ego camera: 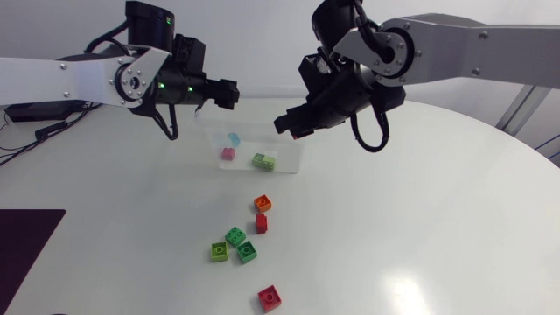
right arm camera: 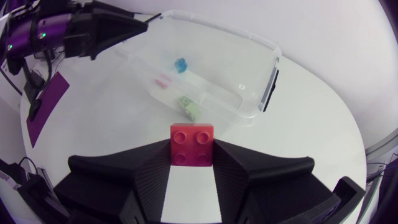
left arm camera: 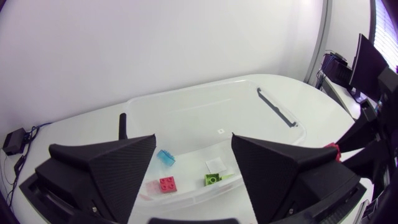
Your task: Place the duplo bricks in the container
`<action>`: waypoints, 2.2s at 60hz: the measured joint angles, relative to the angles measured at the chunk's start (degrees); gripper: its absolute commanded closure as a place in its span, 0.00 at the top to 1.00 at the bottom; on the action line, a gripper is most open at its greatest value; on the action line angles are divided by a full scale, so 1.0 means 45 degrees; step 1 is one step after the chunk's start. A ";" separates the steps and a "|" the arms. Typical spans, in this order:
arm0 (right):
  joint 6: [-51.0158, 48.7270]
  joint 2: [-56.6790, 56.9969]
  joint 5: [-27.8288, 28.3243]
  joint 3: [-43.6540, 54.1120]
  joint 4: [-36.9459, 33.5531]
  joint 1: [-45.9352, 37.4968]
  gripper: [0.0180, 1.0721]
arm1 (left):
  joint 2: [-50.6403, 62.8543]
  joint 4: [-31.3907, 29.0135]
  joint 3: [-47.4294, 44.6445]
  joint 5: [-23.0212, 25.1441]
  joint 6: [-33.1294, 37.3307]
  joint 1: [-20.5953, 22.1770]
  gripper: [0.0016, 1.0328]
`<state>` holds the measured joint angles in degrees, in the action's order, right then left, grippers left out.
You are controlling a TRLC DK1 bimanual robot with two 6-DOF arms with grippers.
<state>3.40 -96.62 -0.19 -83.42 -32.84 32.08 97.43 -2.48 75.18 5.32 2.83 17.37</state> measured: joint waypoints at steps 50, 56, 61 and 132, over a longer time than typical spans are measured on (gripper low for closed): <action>-0.0005 -0.3371 -0.0121 -0.3920 0.0005 -0.0899 0.27 | -0.7961 -0.3167 -0.7057 0.1443 0.2424 0.0267 0.89; -0.0010 -0.3687 -0.0277 -0.4308 0.0005 -0.0976 0.47 | -0.8092 -0.3245 -0.7635 0.1520 0.2769 0.0311 0.89; -0.0005 -0.3910 -0.0476 -0.4551 -0.0010 -0.0986 0.80 | -0.8053 -0.3249 -0.8131 0.1530 0.2968 0.0539 0.89; -0.0908 0.1292 0.1127 0.3876 0.0899 0.2021 0.95 | -0.2089 -0.2769 -0.9170 0.2812 0.9165 0.1409 0.78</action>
<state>-0.69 -90.80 4.89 -65.98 -28.80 41.17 88.03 -14.94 33.91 17.98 44.07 23.70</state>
